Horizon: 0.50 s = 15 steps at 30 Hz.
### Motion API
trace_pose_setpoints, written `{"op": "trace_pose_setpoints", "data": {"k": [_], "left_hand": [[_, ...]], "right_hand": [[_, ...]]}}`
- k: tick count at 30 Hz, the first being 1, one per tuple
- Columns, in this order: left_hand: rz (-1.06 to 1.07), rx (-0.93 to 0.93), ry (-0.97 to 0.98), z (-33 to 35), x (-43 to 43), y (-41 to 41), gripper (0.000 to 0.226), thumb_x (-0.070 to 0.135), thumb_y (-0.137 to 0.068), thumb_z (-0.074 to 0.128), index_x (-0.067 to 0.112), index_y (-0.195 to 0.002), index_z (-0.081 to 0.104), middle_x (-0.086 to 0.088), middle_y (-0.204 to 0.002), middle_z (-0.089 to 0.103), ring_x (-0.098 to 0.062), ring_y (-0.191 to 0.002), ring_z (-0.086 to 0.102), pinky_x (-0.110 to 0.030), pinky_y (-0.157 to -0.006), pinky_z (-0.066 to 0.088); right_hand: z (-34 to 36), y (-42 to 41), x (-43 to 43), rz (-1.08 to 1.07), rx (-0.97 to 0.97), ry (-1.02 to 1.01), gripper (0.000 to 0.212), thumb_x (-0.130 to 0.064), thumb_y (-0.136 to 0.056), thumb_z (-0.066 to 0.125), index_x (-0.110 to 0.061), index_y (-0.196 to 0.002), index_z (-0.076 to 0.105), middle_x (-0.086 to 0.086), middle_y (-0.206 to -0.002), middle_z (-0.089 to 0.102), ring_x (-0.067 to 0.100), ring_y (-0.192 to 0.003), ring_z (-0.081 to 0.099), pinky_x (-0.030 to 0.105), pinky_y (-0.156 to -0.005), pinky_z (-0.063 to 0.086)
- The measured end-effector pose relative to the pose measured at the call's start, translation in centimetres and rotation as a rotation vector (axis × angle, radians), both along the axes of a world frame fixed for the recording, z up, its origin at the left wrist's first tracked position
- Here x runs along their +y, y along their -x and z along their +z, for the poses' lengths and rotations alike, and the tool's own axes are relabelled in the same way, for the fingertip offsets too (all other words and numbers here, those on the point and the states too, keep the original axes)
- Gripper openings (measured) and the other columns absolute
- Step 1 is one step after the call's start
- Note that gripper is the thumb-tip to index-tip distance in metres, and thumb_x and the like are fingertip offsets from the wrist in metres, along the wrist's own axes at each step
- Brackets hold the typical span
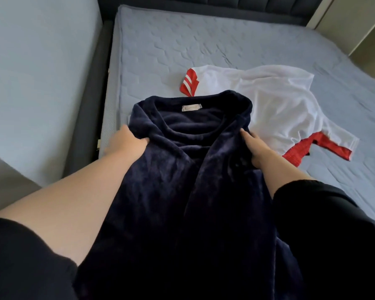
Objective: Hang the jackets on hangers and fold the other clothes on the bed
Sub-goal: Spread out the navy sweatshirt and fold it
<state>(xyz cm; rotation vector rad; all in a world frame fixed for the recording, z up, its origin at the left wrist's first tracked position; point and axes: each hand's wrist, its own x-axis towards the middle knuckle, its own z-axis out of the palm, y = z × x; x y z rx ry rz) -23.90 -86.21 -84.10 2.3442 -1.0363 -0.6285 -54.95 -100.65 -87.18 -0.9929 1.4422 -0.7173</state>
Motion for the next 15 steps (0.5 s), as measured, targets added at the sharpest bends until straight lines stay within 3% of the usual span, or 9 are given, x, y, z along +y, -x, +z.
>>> {"op": "trace_pose_setpoints", "data": {"k": [3,5,8,12,15], "left_hand": [[-0.091,-0.052,-0.02,0.3,-0.9,-0.5,0.045,0.039,-0.083,0.064,0.017,-0.12,0.053,-0.007,-0.113,0.061,-0.031,-0.099,0.059,-0.046,-0.086,0.05],[-0.112,-0.074,0.017,0.6,-1.1,-0.5,0.03,0.03,-0.083,0.063,0.013,-0.107,0.056,-0.007,-0.102,0.062,-0.03,-0.091,0.059,-0.041,-0.08,0.051],[-0.104,-0.06,0.236,1.6,-0.2,0.1,0.012,0.016,-0.085,0.061,0.014,-0.094,0.053,-0.002,-0.09,0.058,-0.024,-0.085,0.055,-0.035,-0.071,0.044],[-0.078,-0.12,0.456,3.5,2.4,1.6,0.021,-0.002,-0.08,0.056,0.019,-0.081,0.049,0.007,-0.073,0.052,-0.013,-0.069,0.05,-0.025,-0.054,0.035],[-0.1,-0.143,0.54,4.3,5.0,2.8,0.024,-0.002,-0.079,0.051,0.02,-0.073,0.045,0.003,-0.069,0.052,-0.015,-0.064,0.05,-0.029,-0.048,0.035]], "right_hand": [[-1.0,0.7,-0.6,-0.012,-0.083,-0.006,0.066,-0.049,-0.07,0.077,-0.019,-0.126,0.058,0.009,-0.111,0.071,0.029,-0.094,0.07,0.047,-0.082,0.057],[-1.3,1.0,-0.6,-0.054,-0.119,0.012,0.047,-0.035,-0.079,0.075,-0.016,-0.12,0.063,0.012,-0.105,0.072,0.03,-0.09,0.071,0.043,-0.075,0.058],[-1.1,0.8,0.0,-0.091,-0.075,0.052,0.03,-0.02,-0.087,0.068,-0.013,-0.116,0.065,0.012,-0.095,0.073,0.028,-0.078,0.072,0.034,-0.061,0.057],[0.4,0.6,2.0,-0.079,-0.012,0.106,0.028,-0.004,-0.09,0.059,-0.012,-0.116,0.064,0.011,-0.092,0.069,0.029,-0.079,0.067,0.038,-0.07,0.055],[2.7,2.0,3.5,-0.167,-0.073,0.103,0.029,0.008,-0.088,0.05,-0.008,-0.106,0.065,0.011,-0.084,0.066,0.027,-0.072,0.064,0.039,-0.067,0.056]]}}
